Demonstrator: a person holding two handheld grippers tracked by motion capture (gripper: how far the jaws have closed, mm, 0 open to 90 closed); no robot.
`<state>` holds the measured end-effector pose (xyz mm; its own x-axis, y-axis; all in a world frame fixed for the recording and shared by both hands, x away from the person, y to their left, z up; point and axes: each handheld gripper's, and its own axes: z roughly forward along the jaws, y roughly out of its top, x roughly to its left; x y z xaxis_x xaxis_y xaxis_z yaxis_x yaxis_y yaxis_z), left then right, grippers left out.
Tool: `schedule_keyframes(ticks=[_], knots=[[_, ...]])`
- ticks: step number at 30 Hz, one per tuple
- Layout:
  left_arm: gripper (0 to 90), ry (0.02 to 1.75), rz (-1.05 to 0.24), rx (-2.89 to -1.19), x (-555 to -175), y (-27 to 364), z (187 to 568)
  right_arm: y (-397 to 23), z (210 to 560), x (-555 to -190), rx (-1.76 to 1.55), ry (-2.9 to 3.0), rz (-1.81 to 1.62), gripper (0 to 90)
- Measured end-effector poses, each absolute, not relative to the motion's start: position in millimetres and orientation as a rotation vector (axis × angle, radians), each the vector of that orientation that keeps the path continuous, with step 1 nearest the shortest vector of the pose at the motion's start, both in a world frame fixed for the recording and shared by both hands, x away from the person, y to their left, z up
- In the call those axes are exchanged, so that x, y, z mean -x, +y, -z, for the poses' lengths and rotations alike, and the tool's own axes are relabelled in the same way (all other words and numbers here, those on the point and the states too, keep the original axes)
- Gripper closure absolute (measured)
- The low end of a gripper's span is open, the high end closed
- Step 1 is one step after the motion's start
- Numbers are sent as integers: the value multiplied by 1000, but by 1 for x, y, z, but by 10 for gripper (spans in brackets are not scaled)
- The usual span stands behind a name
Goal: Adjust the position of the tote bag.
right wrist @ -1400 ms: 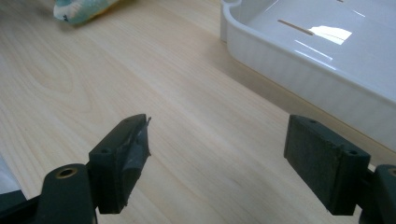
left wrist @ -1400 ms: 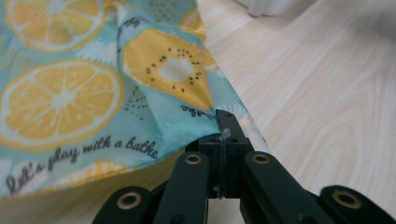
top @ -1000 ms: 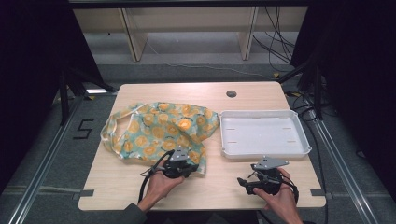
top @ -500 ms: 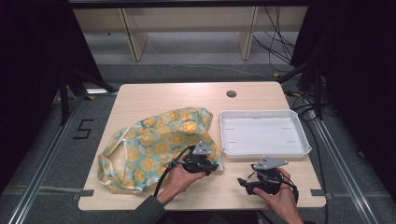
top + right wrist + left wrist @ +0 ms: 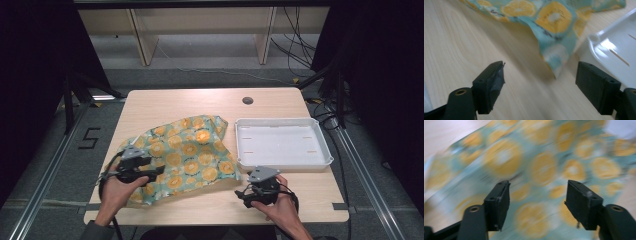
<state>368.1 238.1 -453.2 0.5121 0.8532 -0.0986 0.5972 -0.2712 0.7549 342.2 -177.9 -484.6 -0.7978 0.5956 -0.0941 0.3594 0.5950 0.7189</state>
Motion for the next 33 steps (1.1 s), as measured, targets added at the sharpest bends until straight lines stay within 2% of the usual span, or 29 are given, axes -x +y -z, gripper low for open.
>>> schedule_keyframes(ticks=[2, 5, 6, 7, 9, 11, 13, 14, 16, 19, 21, 33], knots=[[317, 1255, -435, -1996, -368, 253, 463, -166, 484, -346, -724, 2505, -984, 278], [259, 1326, -358, -1992, -369, 269, 477, -150, 483, -351, -648, 2512, -928, 387], [254, 1340, -312, -1996, -369, 272, 482, -146, 483, -353, -615, 2517, -924, 453], [249, 1343, -306, -1996, -370, 272, 486, -142, 482, -354, -569, 2517, -890, 570], [245, 1345, -291, -2013, -371, 273, 493, -138, 480, -357, -533, 2504, -823, 696], [310, 1340, -267, -2030, -374, 273, 498, -136, 476, -362, -471, 2493, -803, 825], [463, 1321, -250, -2044, -374, 272, 501, -136, 471, -367, -450, 2485, -778, 894], [581, 1302, -241, -2051, -372, 270, 502, -137, 467, -371, -434, 2471, -792, 900], [745, 1257, -250, -2066, -368, 263, 502, -138, 458, -377, -457, 2444, -781, 900], [869, 1189, -222, -2099, -363, 250, 503, -136, 449, -387, -432, 2400, -763, 900], [892, 1170, -200, -2104, -360, 242, 504, -135, 443, -394, -427, 2378, -757, 900], [894, 927, -65, -2116, -340, 160, 502, -140, 419, -450, -430, 2241, -761, 900]])
